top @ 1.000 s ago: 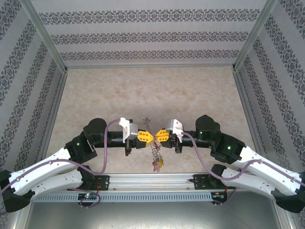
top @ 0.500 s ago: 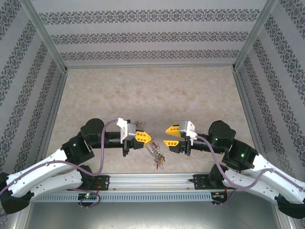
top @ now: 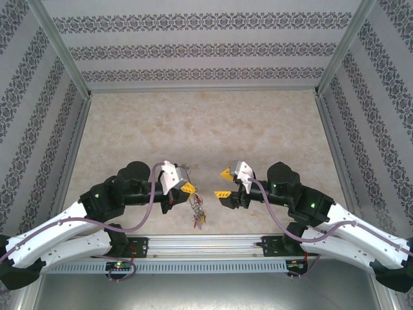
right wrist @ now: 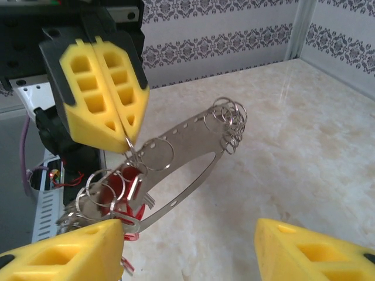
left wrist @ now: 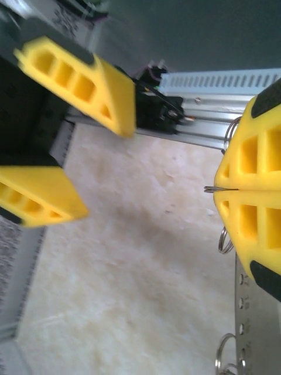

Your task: Put the keys on the keyring

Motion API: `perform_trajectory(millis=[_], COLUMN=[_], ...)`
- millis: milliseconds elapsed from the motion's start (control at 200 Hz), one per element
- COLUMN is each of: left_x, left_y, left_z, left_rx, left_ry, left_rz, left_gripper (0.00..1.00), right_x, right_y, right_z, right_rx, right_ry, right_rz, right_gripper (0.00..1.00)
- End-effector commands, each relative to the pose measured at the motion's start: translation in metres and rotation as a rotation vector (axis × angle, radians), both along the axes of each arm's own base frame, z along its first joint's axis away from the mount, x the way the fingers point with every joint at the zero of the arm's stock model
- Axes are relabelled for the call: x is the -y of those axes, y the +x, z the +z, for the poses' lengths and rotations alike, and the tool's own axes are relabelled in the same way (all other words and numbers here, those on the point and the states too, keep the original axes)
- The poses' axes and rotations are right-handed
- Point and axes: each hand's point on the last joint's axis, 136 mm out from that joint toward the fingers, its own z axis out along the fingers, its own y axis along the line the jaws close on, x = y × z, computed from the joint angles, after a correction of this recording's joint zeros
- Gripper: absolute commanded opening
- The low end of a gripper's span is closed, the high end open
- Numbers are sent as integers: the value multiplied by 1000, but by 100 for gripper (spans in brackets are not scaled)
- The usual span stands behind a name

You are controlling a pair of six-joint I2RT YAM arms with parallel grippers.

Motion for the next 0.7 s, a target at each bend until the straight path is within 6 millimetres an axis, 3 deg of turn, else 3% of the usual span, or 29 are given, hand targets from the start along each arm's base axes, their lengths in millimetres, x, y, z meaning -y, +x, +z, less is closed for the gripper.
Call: perform_trajectory(millis=[0, 110, 215, 475, 694], left_x=[-16, -21, -14, 21, 47], left_y=[15, 27, 38, 78, 100], left_z=[-21, -42, -59, -90, -114], left_rx=[-39, -57, -86, -194, -234], left_ry=[113, 187, 227, 215, 251], left_rz=[121, 189, 208, 258, 247], left_gripper=[0, 0, 0, 0, 0], right_x=[4, 14, 27, 58, 84], right_y=[9, 22, 34, 59, 68], right_z=[-3, -14, -18, -18, -18], right_rx=[-20, -24, -12, 54, 98], right_ry=[22, 17, 19, 30, 36], right_rz=[-69, -168, -261, -474, -593], right_gripper=[64, 69, 73, 77, 79])
